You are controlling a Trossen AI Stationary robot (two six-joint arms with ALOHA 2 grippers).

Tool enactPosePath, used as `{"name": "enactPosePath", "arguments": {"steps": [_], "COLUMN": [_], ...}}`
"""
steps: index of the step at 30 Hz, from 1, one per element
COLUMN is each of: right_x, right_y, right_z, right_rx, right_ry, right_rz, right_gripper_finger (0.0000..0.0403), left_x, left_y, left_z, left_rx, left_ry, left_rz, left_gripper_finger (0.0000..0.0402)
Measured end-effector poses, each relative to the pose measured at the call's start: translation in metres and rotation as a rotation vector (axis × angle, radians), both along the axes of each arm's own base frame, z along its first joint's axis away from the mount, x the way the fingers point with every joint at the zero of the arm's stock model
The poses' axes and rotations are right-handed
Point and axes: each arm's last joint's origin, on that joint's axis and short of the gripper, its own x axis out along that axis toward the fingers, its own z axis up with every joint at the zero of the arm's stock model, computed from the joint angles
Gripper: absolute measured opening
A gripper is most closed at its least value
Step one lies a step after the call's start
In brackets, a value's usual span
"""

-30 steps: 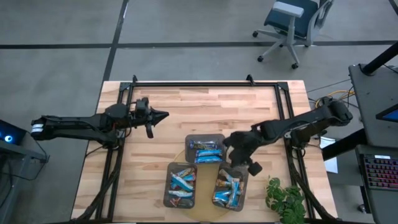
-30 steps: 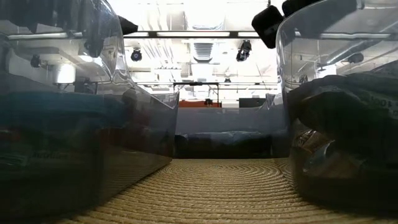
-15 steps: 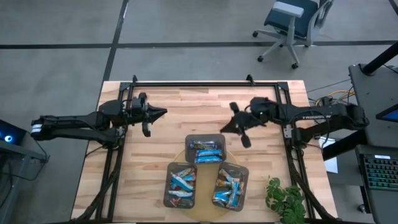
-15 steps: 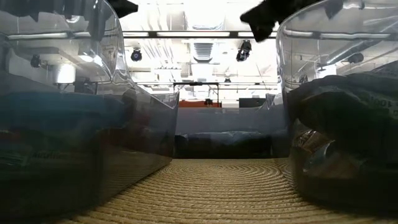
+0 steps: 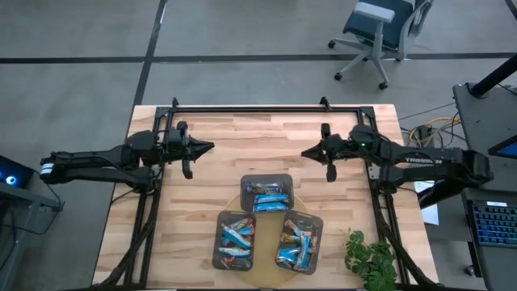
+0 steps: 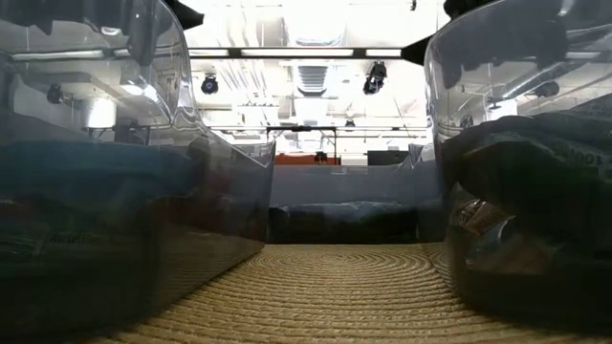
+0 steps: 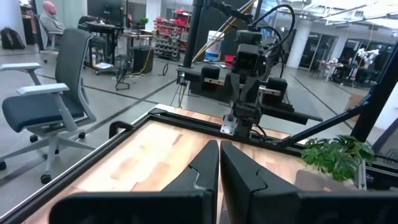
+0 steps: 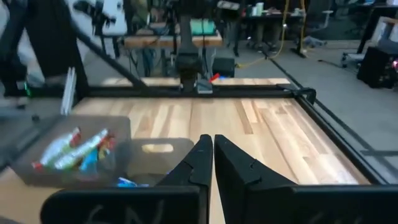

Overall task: Pick and place Granola Bars by type
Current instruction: Return to Home Position

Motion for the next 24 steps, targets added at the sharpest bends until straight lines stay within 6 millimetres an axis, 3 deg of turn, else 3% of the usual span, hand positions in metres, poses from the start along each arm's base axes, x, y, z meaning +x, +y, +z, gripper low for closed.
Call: {"name": "enactPosePath", "arguments": {"steps": [4, 8, 14, 24], "right_x": [-0.012, -0.014, -0.018, -0.045], "right_y": [0.007, 0.026, 0.048, 0.048], "right_z": [0.004, 0.006, -0.014, -0.037], "right_rx": [0.099, 0.033, -0.009, 0.026], "right_ry": [-0.052, -0.073, -0.056, -0.232], "right_rz": [-0.047, -0.053, -0.099, -0.125], "right_gripper_finger": [0.0008, 0.0008, 0.0008, 0.0008], "left_x": [-0.002, -0.002, -0.002, -0.005], "left_y": [0.000, 0.001, 0.001, 0.001], "left_z": [0.000, -0.001, -0.003, -0.003], "left_rx": [-0.001, -0.002, -0.004, 0.002], "left_ry": [0.002, 0.011, 0.035, 0.034], "left_rz": [0.018, 0.038, 0.055, 0.067], "left_gripper_finger": [0.0000, 0.0000, 0.0000, 0.0000]}}
